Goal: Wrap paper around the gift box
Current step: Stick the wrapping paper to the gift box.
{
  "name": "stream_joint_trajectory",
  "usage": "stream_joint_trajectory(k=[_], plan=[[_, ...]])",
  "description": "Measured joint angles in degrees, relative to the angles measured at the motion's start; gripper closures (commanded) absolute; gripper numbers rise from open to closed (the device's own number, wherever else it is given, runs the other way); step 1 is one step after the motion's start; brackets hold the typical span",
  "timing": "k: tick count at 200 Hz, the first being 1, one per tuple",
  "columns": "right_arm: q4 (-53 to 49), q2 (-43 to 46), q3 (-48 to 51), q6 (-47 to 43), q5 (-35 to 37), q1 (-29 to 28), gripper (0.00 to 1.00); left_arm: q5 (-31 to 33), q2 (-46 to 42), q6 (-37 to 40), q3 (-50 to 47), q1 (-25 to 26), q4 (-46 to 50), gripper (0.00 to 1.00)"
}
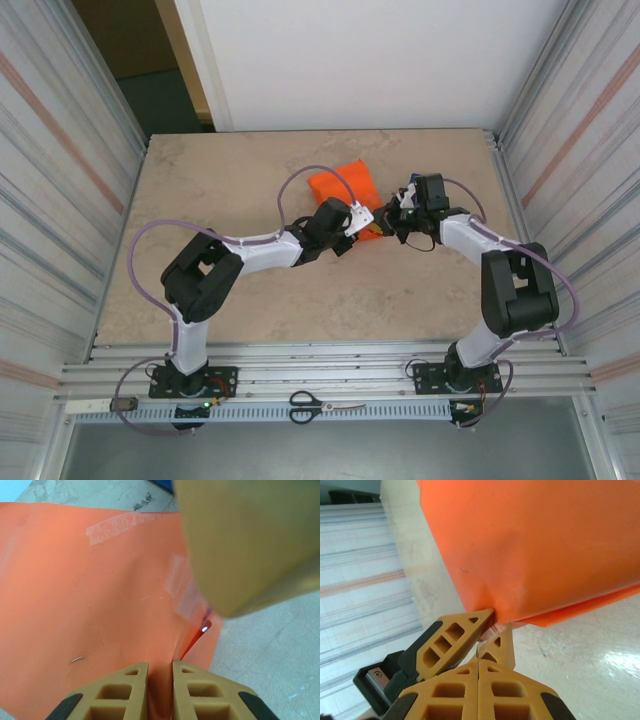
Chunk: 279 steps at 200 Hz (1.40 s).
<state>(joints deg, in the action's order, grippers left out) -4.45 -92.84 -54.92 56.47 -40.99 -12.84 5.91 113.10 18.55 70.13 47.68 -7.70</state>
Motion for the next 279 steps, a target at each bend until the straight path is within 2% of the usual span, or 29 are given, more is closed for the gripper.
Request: stream_joint_trajectory(k=[98,172,233,279], plan=[[3.48,-5.66,-1.44,0.26,-1.51,-0.15,0.99,0.22,0.04,0.07,0.00,0.09,0.00,0.85],[0.74,-5.31,-1.44,-0.52,-0.85,0.22,0.99,0.22,0.09,0.11,0.00,0.09,0.02,0.85],[-5.38,-1.07,-1.44,-3.72,-0.24,0.98,1.00,0.24,0.09,0.09,0.07,0.09,0.09,0.85],[-3.93,-1.07,-1.44,-4.59,-1.11,1.25,1.00,0.24,0.11,0.09,0.17,0.09,0.24,0.85]])
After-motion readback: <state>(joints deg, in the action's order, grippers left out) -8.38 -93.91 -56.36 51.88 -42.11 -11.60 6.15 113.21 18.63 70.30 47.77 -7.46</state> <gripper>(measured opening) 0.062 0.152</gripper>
